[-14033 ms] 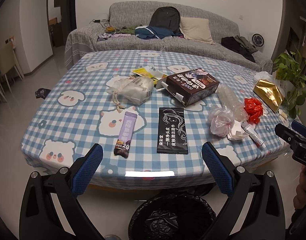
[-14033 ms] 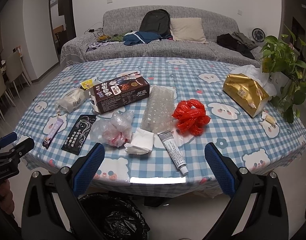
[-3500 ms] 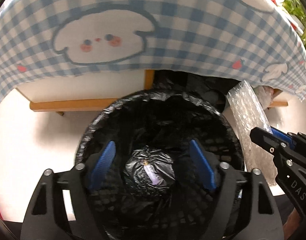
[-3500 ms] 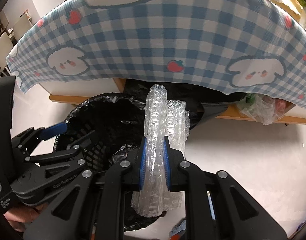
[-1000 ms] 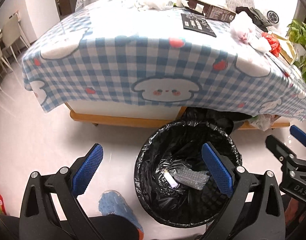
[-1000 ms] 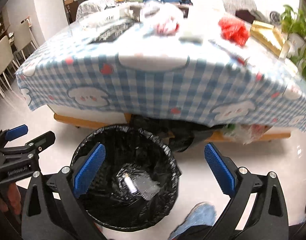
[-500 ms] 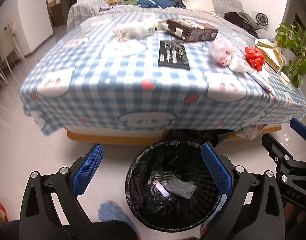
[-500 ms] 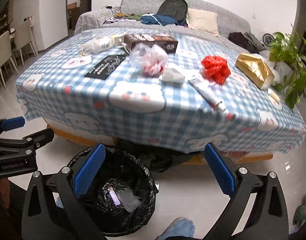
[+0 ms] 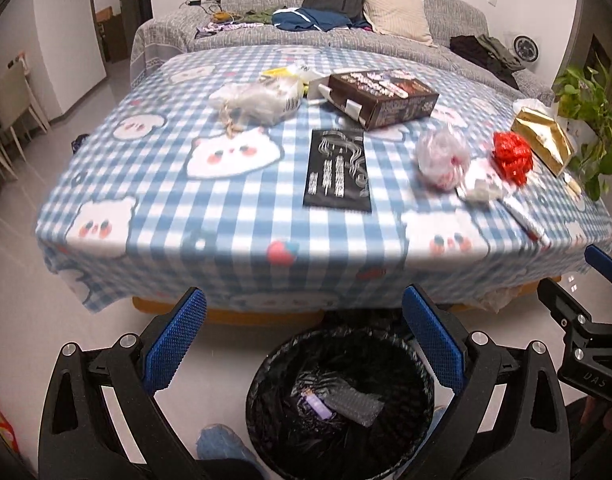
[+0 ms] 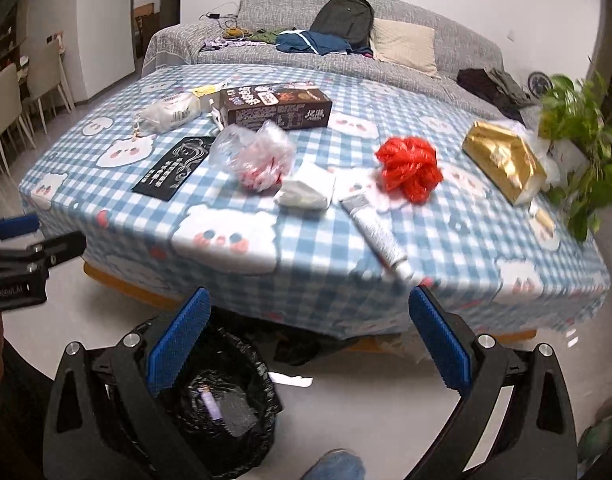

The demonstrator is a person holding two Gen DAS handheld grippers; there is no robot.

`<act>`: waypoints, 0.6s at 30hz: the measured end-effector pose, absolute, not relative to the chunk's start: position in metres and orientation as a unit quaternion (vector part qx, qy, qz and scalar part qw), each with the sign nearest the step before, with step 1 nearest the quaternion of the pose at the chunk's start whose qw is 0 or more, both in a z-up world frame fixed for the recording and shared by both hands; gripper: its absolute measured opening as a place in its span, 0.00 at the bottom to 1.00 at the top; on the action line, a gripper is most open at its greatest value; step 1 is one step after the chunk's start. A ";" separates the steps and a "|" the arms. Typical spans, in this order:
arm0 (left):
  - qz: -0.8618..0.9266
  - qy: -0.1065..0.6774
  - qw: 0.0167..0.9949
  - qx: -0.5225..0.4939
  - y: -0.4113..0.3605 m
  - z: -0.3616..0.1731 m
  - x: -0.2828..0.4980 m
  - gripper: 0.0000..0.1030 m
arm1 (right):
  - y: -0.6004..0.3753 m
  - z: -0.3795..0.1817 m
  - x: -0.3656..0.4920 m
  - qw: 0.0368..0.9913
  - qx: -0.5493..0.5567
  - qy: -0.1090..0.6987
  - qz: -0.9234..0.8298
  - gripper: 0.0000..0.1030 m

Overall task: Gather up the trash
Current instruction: 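Move both grippers back from the bin toward the table, then grasp the black wet-wipe packet with the left gripper while the right grasps the toothpaste tube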

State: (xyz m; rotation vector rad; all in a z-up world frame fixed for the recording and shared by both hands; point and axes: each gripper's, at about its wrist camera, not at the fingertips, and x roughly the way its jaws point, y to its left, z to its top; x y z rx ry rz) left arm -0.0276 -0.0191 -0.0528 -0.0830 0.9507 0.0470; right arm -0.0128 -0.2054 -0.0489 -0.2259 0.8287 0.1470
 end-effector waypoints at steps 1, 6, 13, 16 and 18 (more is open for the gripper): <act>0.022 0.458 0.888 -0.041 -0.020 -0.052 -0.021 0.93 | -0.208 -0.047 -0.008 0.907 -0.110 0.400 0.071 0.93; 0.020 0.458 0.888 -0.035 -0.024 -0.051 0.012 0.93 | -0.224 -0.045 0.023 0.905 -0.098 0.407 0.079 0.93; 0.015 0.479 0.877 -0.033 -0.026 -0.065 0.071 0.93 | -0.240 -0.049 0.069 0.900 -0.099 0.416 0.086 0.92; 0.014 0.490 0.871 -0.031 -0.027 -0.075 0.091 0.93 | -0.247 -0.059 0.088 0.893 -0.094 0.430 0.093 0.85; 0.006 0.504 0.863 -0.039 -0.027 -0.084 0.103 0.93 | -0.252 -0.068 0.098 0.886 -0.084 0.445 0.097 0.82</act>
